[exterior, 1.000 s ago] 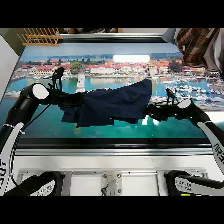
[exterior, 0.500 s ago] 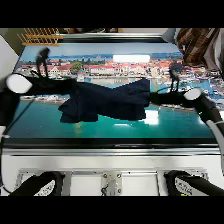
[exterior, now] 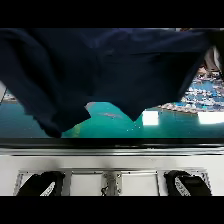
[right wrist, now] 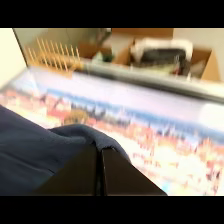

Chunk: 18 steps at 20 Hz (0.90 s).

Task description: Fold the clothes and pants, and hang the long-sleeved shirts on hangers.

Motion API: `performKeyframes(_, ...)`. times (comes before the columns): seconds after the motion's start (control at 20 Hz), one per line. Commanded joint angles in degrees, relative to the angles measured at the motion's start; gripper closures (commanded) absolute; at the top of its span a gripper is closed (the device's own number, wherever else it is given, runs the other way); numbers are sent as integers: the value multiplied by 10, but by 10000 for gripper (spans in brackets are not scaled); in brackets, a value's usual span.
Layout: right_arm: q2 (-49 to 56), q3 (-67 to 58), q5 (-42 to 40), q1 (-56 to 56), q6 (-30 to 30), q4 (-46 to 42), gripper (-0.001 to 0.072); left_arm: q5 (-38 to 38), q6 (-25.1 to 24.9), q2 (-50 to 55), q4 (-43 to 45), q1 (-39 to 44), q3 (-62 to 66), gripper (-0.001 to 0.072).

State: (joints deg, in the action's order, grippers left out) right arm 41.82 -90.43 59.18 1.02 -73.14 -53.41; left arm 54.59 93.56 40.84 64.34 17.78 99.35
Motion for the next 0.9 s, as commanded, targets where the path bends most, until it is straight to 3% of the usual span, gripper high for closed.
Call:
performKeyframes(0.0, -56, -40, -17, 0, -19, -4, 699, -70, 0, -62, 2, 46, -1, 698)
performKeyframes(0.25, -57, -40, -76, 0, -34, -3, 700, -141, 15, -101, 4, 64, -73, 698)
performKeyframes(0.45, -21, -40, -108, 0, -33, 20, 700, -149, 14, -62, 7, 13, -119, 698)
performKeyframes(0.7, 124, -40, -119, -11, -31, 24, 700, -175, 14, 104, 0, -118, -130, 697)
performKeyframes(0.85, 263, -40, -215, -46, 37, 20, 700, -264, -30, 234, 0, -135, -130, 697)
